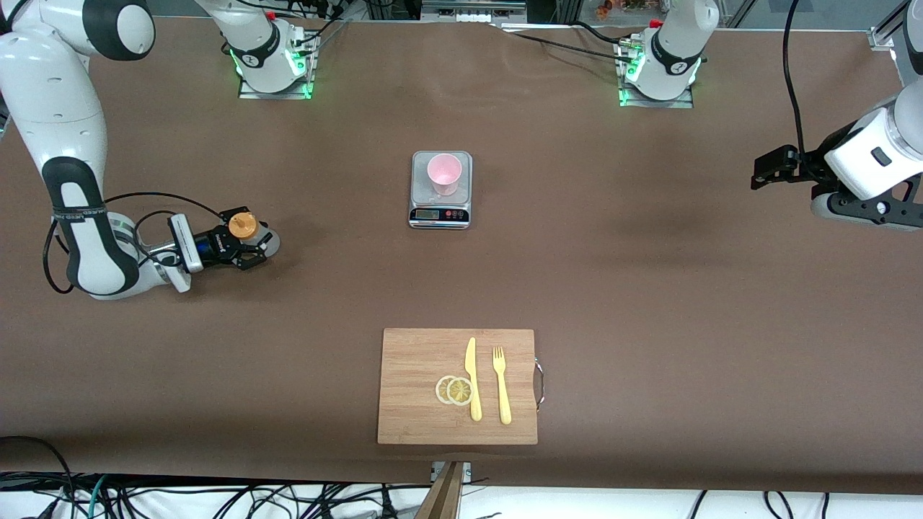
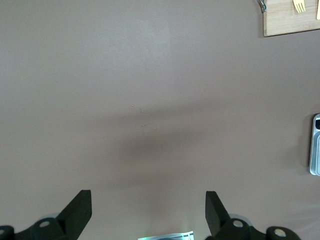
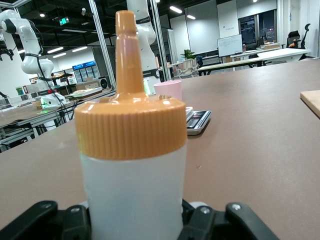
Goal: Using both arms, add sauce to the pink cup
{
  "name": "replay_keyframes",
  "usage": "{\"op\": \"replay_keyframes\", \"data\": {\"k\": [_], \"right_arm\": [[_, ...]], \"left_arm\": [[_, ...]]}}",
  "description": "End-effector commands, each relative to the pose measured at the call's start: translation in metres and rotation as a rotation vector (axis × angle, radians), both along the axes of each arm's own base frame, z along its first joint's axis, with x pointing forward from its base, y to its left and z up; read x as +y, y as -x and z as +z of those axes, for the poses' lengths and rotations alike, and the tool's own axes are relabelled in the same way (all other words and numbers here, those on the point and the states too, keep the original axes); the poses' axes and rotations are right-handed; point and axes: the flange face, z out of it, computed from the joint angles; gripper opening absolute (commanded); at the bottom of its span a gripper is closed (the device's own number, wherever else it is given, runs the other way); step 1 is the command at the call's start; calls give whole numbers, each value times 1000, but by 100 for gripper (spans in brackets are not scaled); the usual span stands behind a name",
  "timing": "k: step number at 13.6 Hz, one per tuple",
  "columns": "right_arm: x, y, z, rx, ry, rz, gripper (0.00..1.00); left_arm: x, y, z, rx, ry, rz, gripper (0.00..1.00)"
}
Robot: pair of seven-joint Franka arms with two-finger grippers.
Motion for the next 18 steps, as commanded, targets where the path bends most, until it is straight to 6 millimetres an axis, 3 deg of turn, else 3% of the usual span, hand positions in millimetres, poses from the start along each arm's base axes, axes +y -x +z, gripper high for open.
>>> {"op": "replay_keyframes", "data": {"k": [1, 4, 8, 10, 12, 14, 16, 18], "right_arm": [[-4, 3, 7, 3, -26, 1, 100], [-17, 3, 11, -1, 41, 63, 100], [-73, 20, 9, 38, 179, 102, 100], [-89, 11, 20, 27, 247, 121, 100], [-99, -8, 44, 25, 348, 153, 100], [-93, -22, 74, 65, 452, 145, 100], [-74, -36, 112, 116, 589, 133, 100], [-55, -52, 163, 99, 789, 88, 100]], "left_arm": [[0, -5, 4, 0, -11, -21, 100], [0, -5, 4, -1, -11, -21, 100], [0, -5, 4, -1, -11, -21, 100], [0, -5, 4, -1, -11, -21, 100], [0, -5, 4, 0, -11, -21, 100], [3, -5, 4, -1, -11, -15, 100], [0, -5, 4, -1, -11, -20, 100], [-2, -5, 4, -1, -11, -23, 100]]}}
